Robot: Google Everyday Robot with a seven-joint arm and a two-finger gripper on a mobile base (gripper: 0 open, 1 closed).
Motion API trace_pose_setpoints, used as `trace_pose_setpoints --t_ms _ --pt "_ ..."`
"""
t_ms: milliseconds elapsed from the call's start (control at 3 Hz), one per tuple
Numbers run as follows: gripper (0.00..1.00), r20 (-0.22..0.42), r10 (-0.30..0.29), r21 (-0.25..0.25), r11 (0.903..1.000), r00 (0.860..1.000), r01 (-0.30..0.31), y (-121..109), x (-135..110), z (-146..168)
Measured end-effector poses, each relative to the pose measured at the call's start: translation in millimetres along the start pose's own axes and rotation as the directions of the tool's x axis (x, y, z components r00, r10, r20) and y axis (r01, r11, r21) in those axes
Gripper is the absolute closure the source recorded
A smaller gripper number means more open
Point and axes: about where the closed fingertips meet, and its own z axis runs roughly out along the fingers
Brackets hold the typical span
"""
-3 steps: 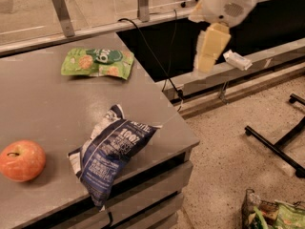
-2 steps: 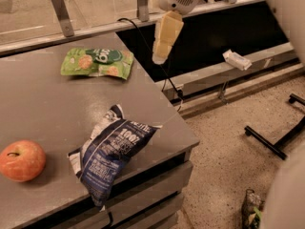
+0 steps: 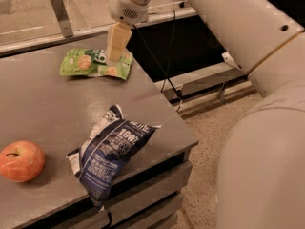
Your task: Move green rice chip bag near blue chip bag
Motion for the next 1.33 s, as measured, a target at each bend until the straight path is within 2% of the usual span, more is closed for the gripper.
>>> trace_pose_setpoints --t_ms 333,667,1000,1333 --pt "0.0 0.004 0.084 0.007 0.9965 0.996 -0.084 -4.5 10.7 38.9" --pt "0.0 0.018 0.195 -0.017 0.9807 0.981 -0.195 -4.8 27.0 72.3" --pt "0.17 0.027 0.29 -0.061 0.9557 0.957 -0.288 -0.7 35.5 101.8" --pt "0.41 0.034 0.339 -0.096 0.9375 0.94 -0.335 1.1 33.5 118.9"
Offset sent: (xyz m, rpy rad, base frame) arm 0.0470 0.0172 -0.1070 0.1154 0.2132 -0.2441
